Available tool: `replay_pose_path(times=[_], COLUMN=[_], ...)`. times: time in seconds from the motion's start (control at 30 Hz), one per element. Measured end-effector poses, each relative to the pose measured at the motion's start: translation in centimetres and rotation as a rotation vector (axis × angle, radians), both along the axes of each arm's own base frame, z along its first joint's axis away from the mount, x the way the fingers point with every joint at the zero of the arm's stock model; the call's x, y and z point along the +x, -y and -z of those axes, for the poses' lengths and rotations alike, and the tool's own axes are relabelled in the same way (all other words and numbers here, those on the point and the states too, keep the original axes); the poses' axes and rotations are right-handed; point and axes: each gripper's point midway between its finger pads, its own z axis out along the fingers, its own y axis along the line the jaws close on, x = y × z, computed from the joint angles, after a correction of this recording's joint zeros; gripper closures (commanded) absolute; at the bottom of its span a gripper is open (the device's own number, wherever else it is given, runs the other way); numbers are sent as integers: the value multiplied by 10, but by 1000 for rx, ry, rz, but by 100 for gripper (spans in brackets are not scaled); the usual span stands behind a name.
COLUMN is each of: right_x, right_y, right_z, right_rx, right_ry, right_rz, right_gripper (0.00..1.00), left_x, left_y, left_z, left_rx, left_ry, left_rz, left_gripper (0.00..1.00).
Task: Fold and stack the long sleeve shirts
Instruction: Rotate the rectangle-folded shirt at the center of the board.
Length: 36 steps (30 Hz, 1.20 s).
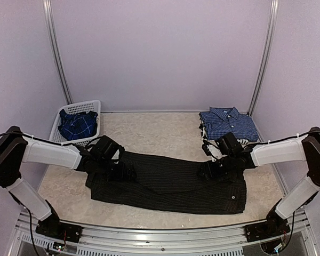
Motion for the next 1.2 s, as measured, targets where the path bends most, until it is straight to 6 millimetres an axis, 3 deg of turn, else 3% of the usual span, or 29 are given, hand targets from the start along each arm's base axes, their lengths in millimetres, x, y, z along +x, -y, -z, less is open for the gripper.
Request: replay_pose_path(times=[0.13,0.27,0.4,0.5,0.67,0.8,0.9,1.03,1.13,1.2], right_x=[3,6,9,11,11,7,5,3,1,0], right_y=[5,11,17,26,42,45,45,43,39,38], right_z=[-21,-47,-63,-62,-56,-55,-59,-56,-49,-43], right_rx=[3,19,21,-19,-105,-115,-103,-97,-98,-104], right_ry=[50,121,164,159,122,110,116,104,79,62], right_rz=[23,51,79,114,157,157,153,140,123,114], right_gripper=[36,35,34,35,35,35,35,35,35,35], left_x=[31,70,120,155,210,210,187,157,146,134], left_y=[17,50,87,94,87,78,72,60,55,47], left_z=[0,-1,-10,-11,-6,-5,-10,-41,-61,-67], left_rx=[16,40,40,43,60,65,58,41,21,16], left_ry=[14,45,114,143,180,193,185,206,242,249], left_rz=[49,143,203,198,151,148,167,179,174,164], left_gripper=[1,1,1,1,1,1,1,1,1,1])
